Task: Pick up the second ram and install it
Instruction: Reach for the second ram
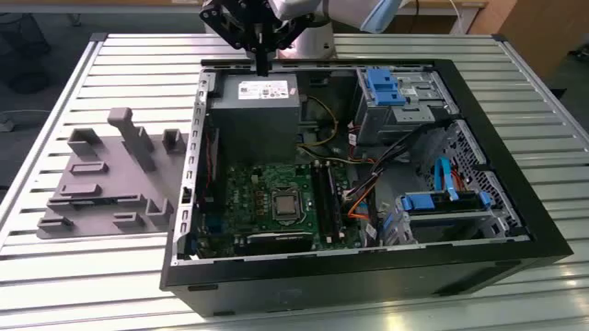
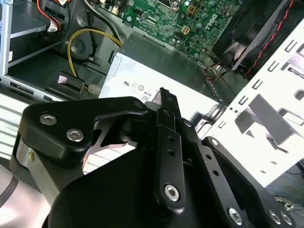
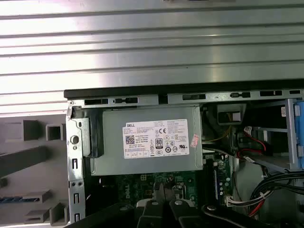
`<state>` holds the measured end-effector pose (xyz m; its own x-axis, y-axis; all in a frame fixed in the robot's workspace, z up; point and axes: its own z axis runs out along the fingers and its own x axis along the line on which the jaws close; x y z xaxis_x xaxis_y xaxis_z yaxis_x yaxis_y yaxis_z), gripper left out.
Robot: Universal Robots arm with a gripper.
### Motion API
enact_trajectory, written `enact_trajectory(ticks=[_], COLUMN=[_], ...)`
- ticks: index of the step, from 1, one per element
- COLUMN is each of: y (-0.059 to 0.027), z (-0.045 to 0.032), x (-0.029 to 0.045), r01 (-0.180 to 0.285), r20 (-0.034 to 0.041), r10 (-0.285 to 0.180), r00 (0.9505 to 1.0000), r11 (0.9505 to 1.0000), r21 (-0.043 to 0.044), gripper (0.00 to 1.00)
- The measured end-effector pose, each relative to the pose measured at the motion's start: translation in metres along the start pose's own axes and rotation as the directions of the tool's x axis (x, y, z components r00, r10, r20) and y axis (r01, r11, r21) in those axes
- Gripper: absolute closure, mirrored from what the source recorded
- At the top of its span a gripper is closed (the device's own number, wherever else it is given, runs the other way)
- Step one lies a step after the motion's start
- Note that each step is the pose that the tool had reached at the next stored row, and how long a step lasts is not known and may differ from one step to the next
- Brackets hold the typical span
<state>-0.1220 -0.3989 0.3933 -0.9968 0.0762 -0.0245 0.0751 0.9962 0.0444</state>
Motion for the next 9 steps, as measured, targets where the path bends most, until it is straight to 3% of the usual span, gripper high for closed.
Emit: enact_trajectory(ticks=[9], y=[-0.0003], z=[-0.0001], x=[0.0033], r01=[0.0], r20=[0.0], r10=[0.0], r00=[1.0], r11=[1.0], r21=[0.0001], gripper=[0.89])
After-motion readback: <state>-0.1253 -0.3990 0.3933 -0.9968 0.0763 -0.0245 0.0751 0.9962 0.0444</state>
